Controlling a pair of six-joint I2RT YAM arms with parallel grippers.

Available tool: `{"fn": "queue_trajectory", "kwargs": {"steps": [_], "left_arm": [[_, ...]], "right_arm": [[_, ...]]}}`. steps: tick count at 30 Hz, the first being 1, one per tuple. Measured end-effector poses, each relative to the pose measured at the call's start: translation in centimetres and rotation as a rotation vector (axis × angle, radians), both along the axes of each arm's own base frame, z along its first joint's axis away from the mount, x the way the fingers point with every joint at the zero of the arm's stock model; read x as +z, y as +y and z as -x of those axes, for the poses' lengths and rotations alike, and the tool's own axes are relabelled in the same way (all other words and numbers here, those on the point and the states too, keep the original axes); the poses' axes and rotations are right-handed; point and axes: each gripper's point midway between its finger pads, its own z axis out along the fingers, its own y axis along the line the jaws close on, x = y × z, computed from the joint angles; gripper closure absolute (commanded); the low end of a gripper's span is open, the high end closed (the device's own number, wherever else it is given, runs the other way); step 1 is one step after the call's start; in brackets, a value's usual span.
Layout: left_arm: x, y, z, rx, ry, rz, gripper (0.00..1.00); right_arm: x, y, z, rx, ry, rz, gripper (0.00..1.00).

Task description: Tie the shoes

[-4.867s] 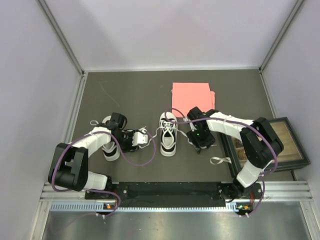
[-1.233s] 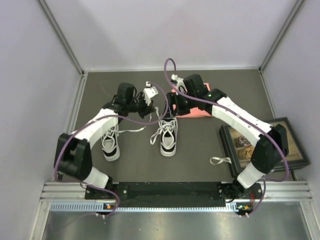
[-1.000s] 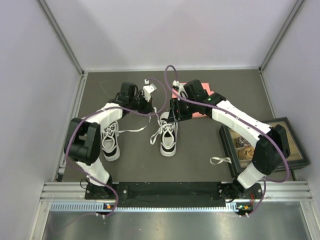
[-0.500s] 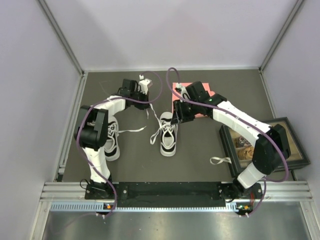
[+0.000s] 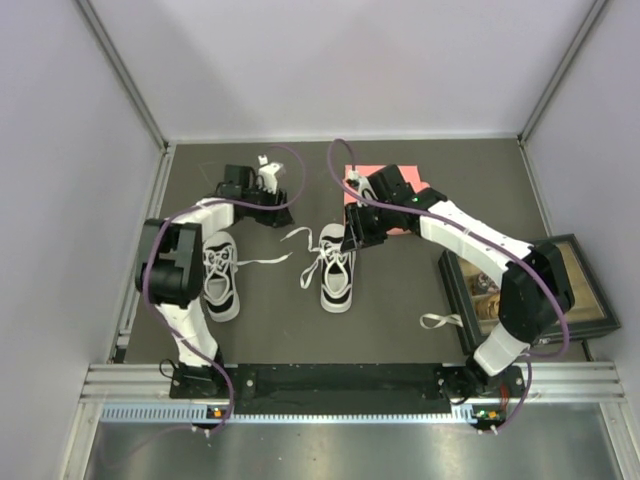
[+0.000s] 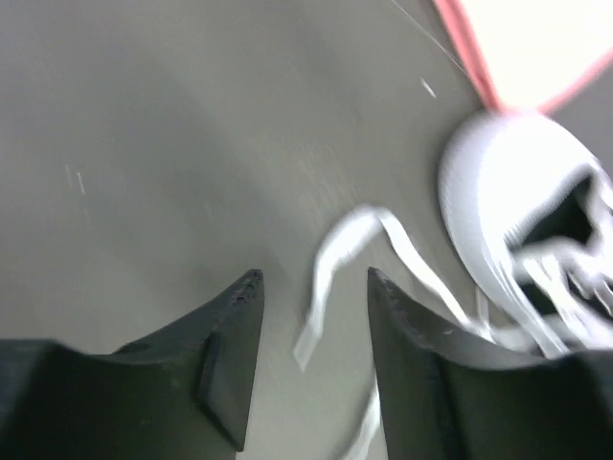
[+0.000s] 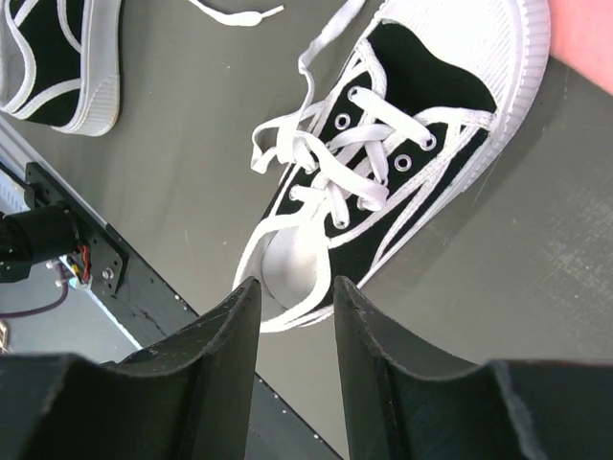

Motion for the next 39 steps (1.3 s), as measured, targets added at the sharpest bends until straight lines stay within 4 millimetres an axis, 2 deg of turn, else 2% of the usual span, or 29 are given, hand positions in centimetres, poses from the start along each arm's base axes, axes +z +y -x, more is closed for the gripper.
{"fn": "queue_trajectory", "kwargs": {"steps": [2, 4, 6, 9, 11, 17, 20, 23, 29, 32, 34, 39], "left_arm": [[1.1, 0.8, 1.8, -0.031, -0.007, 0.038, 0.43], [3.2, 1.5, 3.6, -0.101, -0.058, 0.058, 0.39], [5.1, 1.5, 5.3, -0.197, -0.126, 0.059, 0.25], [6.9, 1.1, 8.5, -0.365, -0.216, 0.038, 0.25], [6.4, 0.7, 10.8, -0.451, -0.233, 0.021, 0.26], [0.8, -0.6, 17.4, -0.553, -0.089, -0.029, 0.32], [-0.8, -1.4, 19.7, -0.571, -0.058, -0.078, 0.34], [-1.0, -2.5, 20.1, -0.569, -0.061, -0.105, 0.37], [-1.3, -2.5, 18.0, -0.451, -0.068, -0.156, 0.48], [-1.6, -2.4, 17.6, -0.439, -0.077, -0.171, 0.45], [-1.4, -2.4, 17.5, -0.477, -0.113, -0.181, 0.39], [-0.8, -1.7, 19.3, -0.836, -0.329, -0.274, 0.31]], "right_arm": [[-0.2, 0.0, 0.0, 0.003, 0.004, 0.002, 0.64], [-0.3, 0.0, 0.0, 0.004, 0.009, 0.002, 0.64], [-0.3, 0.0, 0.0, 0.004, 0.012, -0.003, 0.64], [-0.2, -0.1, -0.2, 0.003, 0.016, -0.011, 0.64], [-0.2, -0.2, -0.3, -0.002, 0.016, -0.013, 0.64], [-0.2, -0.5, -0.6, -0.011, 0.021, -0.015, 0.64], [-0.2, -0.6, -0.7, -0.014, 0.020, -0.015, 0.64], [-0.2, -0.7, -0.8, -0.015, 0.020, -0.015, 0.65], [-1.0, -0.7, -1.0, -0.021, 0.035, -0.006, 0.65], [-1.5, -0.9, -1.2, -0.027, 0.046, 0.001, 0.65], [-1.7, -1.0, -1.4, -0.031, 0.049, 0.003, 0.65], [-1.6, -1.5, -2.0, -0.049, 0.049, -0.005, 0.64]]}}
